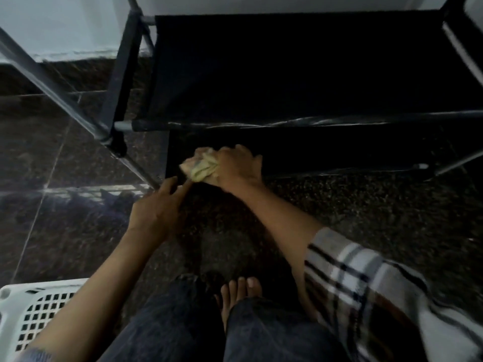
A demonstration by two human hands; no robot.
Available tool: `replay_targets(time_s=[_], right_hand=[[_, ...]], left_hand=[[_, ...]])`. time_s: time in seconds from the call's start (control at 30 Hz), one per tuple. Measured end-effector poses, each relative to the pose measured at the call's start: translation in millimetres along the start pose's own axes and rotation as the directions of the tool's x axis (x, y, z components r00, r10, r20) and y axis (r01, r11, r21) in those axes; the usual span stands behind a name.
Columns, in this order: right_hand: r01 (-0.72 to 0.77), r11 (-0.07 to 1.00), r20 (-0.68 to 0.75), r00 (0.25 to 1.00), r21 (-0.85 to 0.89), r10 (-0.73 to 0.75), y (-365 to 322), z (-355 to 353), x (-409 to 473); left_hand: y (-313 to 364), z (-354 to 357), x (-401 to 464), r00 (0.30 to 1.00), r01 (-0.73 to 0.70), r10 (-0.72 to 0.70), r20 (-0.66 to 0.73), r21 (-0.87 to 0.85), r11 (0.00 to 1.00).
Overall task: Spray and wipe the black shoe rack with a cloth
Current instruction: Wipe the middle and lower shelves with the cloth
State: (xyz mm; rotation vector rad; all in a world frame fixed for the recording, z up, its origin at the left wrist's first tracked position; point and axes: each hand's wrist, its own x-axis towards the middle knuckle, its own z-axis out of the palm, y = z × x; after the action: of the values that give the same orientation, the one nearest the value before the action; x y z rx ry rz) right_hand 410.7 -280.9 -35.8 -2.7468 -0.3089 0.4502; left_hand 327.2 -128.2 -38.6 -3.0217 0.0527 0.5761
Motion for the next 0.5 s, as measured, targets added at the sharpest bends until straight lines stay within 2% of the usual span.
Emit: replay_targets(time_s=[0.07, 0.17, 0.27, 0.33, 0.43, 0.5], right_hand=[[-0.137, 0.989, -0.032, 0.990, -0.052, 0.136, 36, -18, -2], [-0.327, 0.933, 0.031, 0.942, -0.148, 0.335, 97, -46, -9], [-0.415, 0.897, 0.072, 0.900, -0.153, 0.429, 119, -56, -15], [-0.376, 0.905, 0.035, 0.920, -0.197, 0.390, 101, -48, -16], [-0.166, 0.977, 0.022, 0.985, -0.132, 0.170, 41, -22, -10], [-0.036, 0.994, 0.041, 0.998, -0.104, 0.041, -1, -7, -1]], left_hand=[[2, -1, 2, 1.000, -0.005, 0.007, -0.027, 0.067, 0.998], [4, -4, 8, 0.997, -0.016, 0.025, -0.067, 0.131, 0.991], [7, -4, 10, 0.997, -0.024, 0.034, -0.067, 0.144, 0.989], [8, -3, 10, 0.997, -0.035, 0.044, -0.064, 0.145, 0.989], [6, 0, 10, 0.998, -0.046, 0.051, -0.031, 0.148, 0.988], [5, 1, 10, 0.998, -0.057, 0.058, 0.000, 0.152, 0.987]])
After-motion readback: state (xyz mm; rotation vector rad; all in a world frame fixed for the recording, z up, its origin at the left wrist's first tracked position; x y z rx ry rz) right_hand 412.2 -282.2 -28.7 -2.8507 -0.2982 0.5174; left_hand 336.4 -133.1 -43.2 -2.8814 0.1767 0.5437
